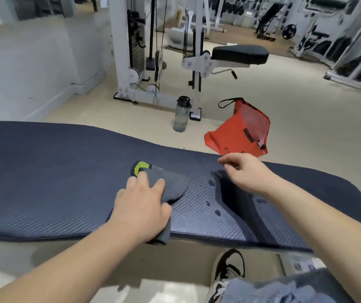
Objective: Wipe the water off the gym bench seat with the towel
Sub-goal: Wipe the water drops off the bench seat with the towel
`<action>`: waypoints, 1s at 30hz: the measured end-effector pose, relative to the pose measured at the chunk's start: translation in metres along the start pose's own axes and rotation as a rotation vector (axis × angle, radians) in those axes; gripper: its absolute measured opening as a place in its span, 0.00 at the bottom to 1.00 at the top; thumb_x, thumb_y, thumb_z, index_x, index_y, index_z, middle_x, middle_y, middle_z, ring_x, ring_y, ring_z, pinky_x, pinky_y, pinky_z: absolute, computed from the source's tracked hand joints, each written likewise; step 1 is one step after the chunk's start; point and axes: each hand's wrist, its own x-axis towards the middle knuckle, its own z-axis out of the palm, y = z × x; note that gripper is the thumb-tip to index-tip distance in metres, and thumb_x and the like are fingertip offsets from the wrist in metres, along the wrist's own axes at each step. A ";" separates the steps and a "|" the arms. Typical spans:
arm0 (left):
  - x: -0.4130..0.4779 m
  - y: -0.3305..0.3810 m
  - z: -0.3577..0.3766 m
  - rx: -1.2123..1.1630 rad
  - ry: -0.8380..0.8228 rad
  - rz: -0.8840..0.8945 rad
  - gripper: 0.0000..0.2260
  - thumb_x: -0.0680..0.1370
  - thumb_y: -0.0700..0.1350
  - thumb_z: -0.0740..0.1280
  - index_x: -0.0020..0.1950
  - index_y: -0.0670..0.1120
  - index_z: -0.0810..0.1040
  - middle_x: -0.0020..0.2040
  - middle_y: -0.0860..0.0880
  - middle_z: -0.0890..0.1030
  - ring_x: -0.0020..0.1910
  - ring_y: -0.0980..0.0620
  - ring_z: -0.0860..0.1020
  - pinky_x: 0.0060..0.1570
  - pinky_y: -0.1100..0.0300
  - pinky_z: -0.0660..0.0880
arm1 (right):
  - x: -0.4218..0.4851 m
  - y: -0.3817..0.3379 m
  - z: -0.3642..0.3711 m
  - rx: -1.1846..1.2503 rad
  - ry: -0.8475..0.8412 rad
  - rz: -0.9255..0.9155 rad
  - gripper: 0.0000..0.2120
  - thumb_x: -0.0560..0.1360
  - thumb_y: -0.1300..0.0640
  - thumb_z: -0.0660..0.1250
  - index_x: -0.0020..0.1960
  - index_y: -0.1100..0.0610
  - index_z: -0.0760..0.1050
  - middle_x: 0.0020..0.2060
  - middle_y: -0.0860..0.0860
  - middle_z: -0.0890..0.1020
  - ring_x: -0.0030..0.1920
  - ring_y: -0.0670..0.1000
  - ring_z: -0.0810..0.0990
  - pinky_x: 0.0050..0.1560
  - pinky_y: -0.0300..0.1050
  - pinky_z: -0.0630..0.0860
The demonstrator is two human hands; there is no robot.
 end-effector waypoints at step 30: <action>0.100 0.077 0.028 0.092 0.142 -0.089 0.24 0.81 0.59 0.57 0.76 0.54 0.66 0.63 0.41 0.68 0.61 0.38 0.71 0.54 0.45 0.75 | 0.033 0.094 -0.009 -0.079 -0.229 -0.098 0.23 0.81 0.61 0.59 0.74 0.51 0.73 0.78 0.45 0.68 0.80 0.49 0.61 0.80 0.50 0.57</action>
